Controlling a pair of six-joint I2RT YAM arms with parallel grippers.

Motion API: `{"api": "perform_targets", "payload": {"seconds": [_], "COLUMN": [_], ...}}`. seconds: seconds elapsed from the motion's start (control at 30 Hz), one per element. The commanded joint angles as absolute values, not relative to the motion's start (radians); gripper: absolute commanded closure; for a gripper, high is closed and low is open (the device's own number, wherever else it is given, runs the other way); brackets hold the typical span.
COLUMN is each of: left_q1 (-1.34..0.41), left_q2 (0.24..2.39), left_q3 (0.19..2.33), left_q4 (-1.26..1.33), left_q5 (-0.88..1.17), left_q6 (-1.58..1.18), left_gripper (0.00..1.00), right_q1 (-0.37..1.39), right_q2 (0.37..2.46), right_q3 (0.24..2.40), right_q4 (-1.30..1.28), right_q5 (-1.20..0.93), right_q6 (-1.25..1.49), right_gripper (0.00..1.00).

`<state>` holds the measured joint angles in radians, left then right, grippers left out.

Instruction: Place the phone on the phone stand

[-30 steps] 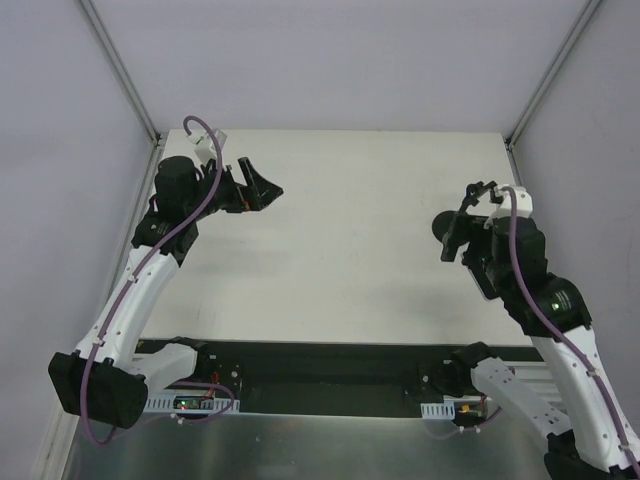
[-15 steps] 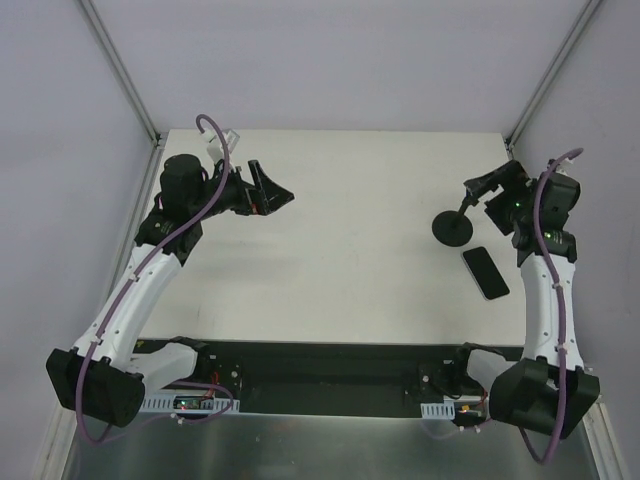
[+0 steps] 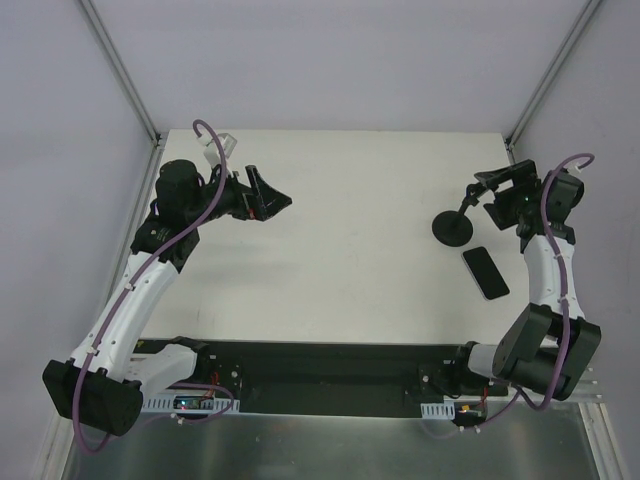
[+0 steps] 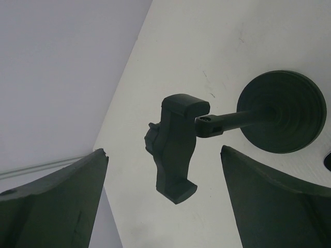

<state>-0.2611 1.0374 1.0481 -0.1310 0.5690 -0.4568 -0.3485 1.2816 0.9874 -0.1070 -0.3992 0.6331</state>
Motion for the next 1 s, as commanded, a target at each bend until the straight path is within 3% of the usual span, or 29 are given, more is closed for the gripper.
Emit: {"api": "perform_targets", "payload": {"seconds": [0.0, 0.33, 0.43, 0.57, 0.73, 0.87, 0.97], "left_q1": [-0.262, -0.262, -0.261, -0.261, -0.262, -0.262, -0.261], "left_q2": [1.006, 1.029, 1.032, 1.042, 1.051, 1.058, 1.058], "left_q3": [1.042, 1.035, 1.035, 1.034, 1.034, 1.035, 1.035], "left_q4": [-0.103, -0.094, -0.095, -0.094, -0.094, -0.092, -0.092], "left_q5": [0.597, 0.614, 0.615, 0.617, 0.624, 0.632, 0.635], "left_q6": [-0.443, -0.457, -0.459, -0.462, -0.468, -0.472, -0.476], "left_gripper": [0.01, 0.01, 0.01, 0.01, 0.01, 0.01, 0.01], "right_q1": [-0.357, -0.353, -0.347, -0.344, -0.322, -0.276, -0.216], "right_q2": [1.299, 1.396, 1.405, 1.396, 1.336, 1.269, 1.209], "right_q3": [0.963, 0.934, 0.927, 0.908, 0.864, 0.821, 0.801], "right_q4": [-0.025, 0.133, 0.178, 0.215, 0.225, 0.244, 0.244], "right_q5": [-0.425, -0.509, -0.535, -0.560, -0.572, -0.578, -0.563], "right_q6": [0.653, 0.680, 0.695, 0.732, 0.779, 0.810, 0.831], "right_gripper": [0.07, 0.26, 0.35, 0.57, 0.71, 0.92, 0.99]}}
